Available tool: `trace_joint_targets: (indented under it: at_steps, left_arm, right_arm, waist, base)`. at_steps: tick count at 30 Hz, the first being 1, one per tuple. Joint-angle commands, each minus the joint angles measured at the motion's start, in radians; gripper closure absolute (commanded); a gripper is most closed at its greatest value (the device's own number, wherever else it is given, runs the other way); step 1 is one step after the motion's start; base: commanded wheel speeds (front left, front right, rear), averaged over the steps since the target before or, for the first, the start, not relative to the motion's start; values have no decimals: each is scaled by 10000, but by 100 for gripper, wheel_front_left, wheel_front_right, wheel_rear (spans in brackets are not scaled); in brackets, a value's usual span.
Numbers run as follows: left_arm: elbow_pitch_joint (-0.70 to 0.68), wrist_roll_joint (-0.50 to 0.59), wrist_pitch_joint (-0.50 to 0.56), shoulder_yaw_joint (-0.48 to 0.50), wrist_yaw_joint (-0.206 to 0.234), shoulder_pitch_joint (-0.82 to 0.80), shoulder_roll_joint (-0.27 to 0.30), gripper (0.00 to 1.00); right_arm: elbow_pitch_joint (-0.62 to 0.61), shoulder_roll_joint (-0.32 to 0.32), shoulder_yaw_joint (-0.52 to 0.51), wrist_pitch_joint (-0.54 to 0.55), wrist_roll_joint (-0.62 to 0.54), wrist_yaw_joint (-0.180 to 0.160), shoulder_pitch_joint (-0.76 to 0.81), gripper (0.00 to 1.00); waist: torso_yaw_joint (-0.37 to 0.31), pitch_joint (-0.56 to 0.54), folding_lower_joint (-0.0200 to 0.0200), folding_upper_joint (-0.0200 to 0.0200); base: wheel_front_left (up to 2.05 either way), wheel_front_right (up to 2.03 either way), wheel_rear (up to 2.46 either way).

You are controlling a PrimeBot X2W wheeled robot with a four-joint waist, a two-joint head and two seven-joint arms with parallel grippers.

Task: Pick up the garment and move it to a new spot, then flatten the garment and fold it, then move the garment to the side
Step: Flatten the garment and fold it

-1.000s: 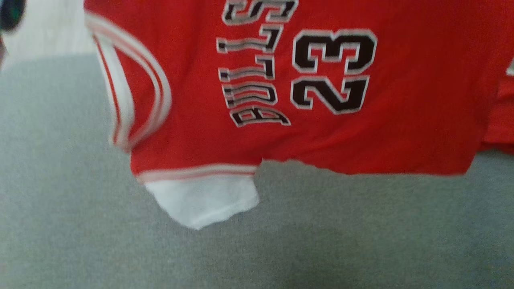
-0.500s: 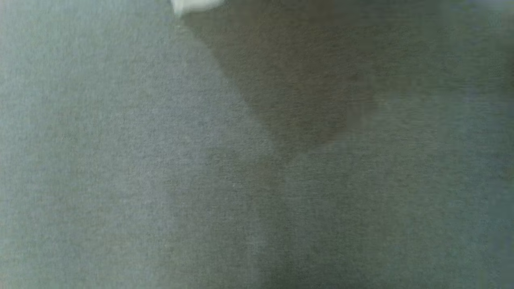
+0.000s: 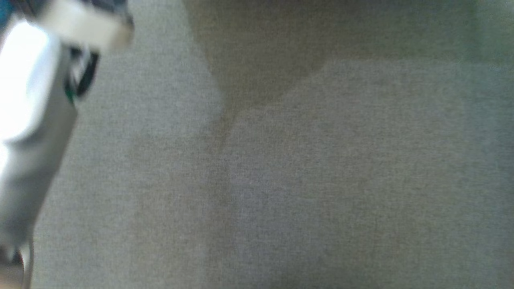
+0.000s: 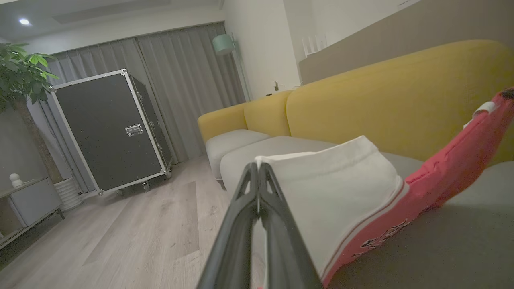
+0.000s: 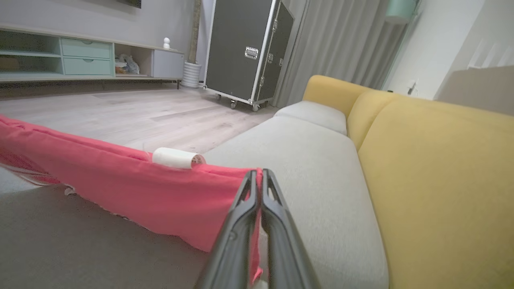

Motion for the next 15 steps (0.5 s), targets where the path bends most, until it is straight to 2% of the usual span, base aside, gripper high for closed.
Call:
trace_joint_targets:
  at_steps: [1, 6, 10, 15]
  left_arm:
    - [-371, 107, -36, 516, 17, -51, 649, 100]
    - [-1433, 309, -37, 633, 60, 2686, 1335, 100]
    - [-2426, 71, -37, 679, 272, 4867, 1848, 100]
    - [-3871, -268, 62, 682, 981, 7418, 2444, 100]
  right_arm:
    - [-274, -251, -186, -61, 117, -7, 385, 100]
    - [-857, -245, -743, -61, 515, -7, 2664, 100]
    - [-1543, -354, -1016, -62, 780, -7, 4514, 100]
    - [-2392, -407, -1581, -62, 872, -7, 6538, 100]
  waist:
    - [-83, -352, 2, -1]
    - [-364, -1255, 2, -1]
    - [-565, -1864, 2, -1]
    - [-782, -2326, 2, -1]
  base:
    - [0, 0, 0]
    - [0, 0, 0]
    - [0, 0, 0]
    - [0, 0, 0]
